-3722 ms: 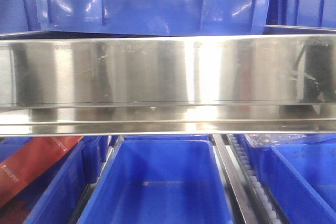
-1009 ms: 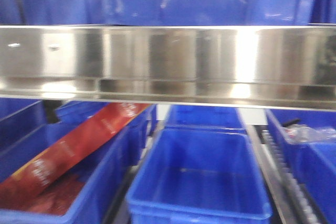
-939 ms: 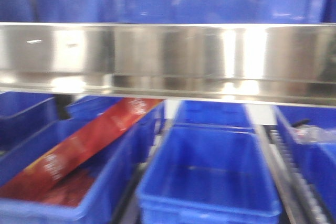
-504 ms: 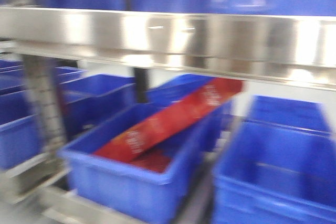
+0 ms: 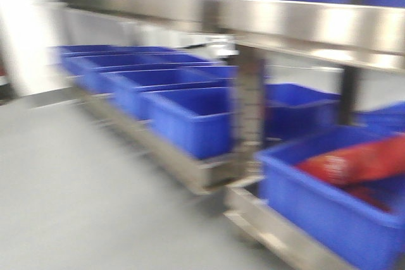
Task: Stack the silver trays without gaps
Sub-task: 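Drive the base to the other bin rack holding the tray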
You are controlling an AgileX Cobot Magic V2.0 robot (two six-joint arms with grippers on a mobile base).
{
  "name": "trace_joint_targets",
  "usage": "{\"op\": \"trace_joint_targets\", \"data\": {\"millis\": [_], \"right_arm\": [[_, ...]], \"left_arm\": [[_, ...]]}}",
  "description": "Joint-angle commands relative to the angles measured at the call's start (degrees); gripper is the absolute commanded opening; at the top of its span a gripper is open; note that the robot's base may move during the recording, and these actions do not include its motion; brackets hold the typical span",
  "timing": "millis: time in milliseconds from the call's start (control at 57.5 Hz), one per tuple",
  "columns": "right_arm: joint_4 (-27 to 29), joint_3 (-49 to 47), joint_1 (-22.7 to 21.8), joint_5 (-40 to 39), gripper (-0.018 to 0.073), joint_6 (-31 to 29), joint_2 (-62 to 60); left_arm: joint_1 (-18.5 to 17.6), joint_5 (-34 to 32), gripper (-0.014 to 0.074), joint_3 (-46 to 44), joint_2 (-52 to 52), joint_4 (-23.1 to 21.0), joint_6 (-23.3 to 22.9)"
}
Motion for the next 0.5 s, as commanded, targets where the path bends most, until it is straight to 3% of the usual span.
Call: {"op": "trace_joint_targets", "data": {"millis": [0,487], "right_arm": [[0.6,-0.8,0.4,-3.9,-0.0078,-0.6,-0.6],[0.6,-0.8,0.4,-3.9,-0.0078,-0.6,-0.6]], "left_arm": [[-0.3,-3.5,0.0011,-0.4,-0.9,-0.9,0.2],[-0.3,-3.5,0.0011,-0.4,-0.9,-0.8,0.2]]}}
